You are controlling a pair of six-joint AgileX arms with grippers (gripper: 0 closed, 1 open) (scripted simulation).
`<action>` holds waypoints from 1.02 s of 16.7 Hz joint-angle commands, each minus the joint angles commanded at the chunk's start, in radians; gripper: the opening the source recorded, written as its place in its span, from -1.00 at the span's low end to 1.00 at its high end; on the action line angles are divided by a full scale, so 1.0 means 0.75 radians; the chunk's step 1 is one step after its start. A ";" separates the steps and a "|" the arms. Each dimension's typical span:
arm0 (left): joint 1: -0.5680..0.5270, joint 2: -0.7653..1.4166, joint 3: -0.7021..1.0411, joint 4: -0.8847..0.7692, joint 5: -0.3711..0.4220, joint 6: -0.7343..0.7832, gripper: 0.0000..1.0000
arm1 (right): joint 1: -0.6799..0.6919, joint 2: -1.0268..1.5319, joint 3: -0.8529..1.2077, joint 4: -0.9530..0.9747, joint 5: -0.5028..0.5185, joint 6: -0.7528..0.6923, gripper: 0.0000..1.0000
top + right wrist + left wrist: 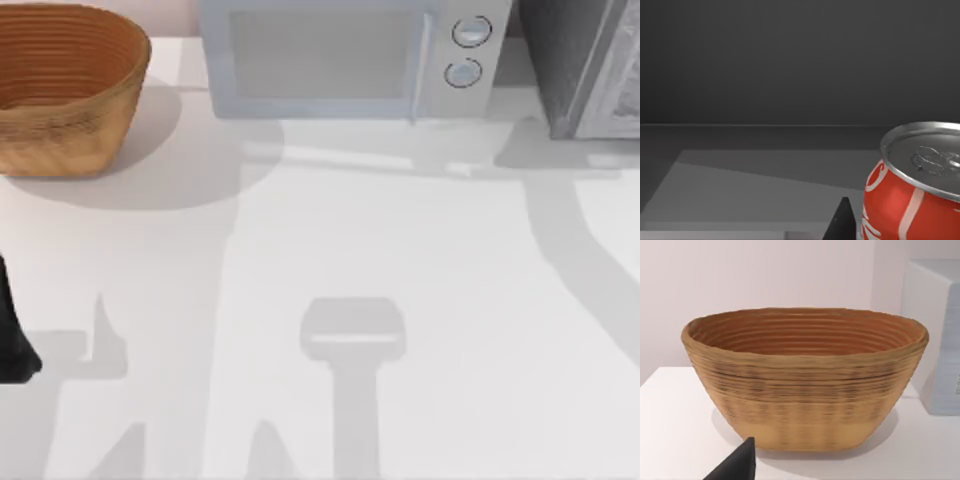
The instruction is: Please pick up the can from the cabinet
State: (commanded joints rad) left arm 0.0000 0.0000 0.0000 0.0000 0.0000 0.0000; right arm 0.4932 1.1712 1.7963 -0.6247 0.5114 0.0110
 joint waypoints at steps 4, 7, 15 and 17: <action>0.000 0.000 0.000 0.000 0.000 0.000 1.00 | -0.071 -0.158 -0.257 0.082 -0.068 -0.003 -1.00; 0.000 0.000 0.000 0.000 0.000 0.000 1.00 | -0.148 -0.335 -0.533 0.176 -0.144 -0.004 -1.00; 0.000 0.000 0.000 0.000 0.000 0.000 1.00 | -0.411 -0.964 -1.497 0.513 -0.419 -0.010 -1.00; 0.000 0.000 0.000 0.000 0.000 0.000 1.00 | -0.477 -1.124 -1.766 0.599 -0.489 -0.011 -1.00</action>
State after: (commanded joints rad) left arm 0.0000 0.0000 0.0000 0.0000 0.0000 0.0000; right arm 0.1356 0.3283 0.4721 -0.1758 0.1445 0.0026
